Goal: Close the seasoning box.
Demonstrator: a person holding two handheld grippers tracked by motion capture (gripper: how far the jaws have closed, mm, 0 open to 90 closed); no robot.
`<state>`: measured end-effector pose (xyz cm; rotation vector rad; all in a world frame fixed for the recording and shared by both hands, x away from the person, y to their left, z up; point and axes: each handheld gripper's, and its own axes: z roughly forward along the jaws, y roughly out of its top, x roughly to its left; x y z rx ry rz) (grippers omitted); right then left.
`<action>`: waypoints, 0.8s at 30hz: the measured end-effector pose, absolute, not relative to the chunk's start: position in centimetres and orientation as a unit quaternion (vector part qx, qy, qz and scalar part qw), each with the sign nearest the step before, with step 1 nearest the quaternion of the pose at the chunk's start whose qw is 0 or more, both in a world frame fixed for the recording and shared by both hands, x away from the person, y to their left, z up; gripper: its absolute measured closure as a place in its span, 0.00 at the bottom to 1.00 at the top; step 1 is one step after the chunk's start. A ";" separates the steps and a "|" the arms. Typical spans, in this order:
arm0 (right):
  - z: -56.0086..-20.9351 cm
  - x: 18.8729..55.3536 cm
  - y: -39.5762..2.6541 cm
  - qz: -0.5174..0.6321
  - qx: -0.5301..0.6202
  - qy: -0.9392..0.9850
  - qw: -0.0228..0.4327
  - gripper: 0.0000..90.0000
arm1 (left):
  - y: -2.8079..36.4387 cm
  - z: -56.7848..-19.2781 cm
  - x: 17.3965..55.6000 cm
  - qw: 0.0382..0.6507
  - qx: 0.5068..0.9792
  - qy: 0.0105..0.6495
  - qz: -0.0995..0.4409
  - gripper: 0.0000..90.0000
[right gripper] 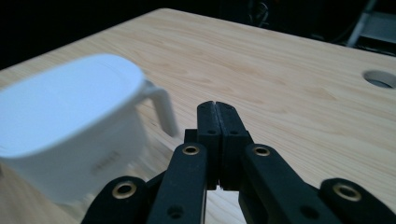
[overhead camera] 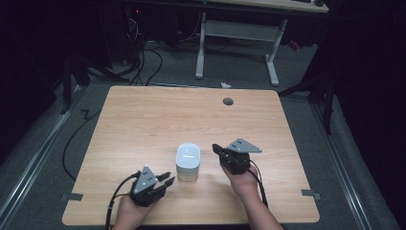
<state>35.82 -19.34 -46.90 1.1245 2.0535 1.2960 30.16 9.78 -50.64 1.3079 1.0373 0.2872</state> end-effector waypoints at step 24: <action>-51.8 32.2 -30.2 0.422 0.509 0.704 0.258 0.59 | 18.6 -52.6 33.8 0.599 0.498 0.585 0.226 0.55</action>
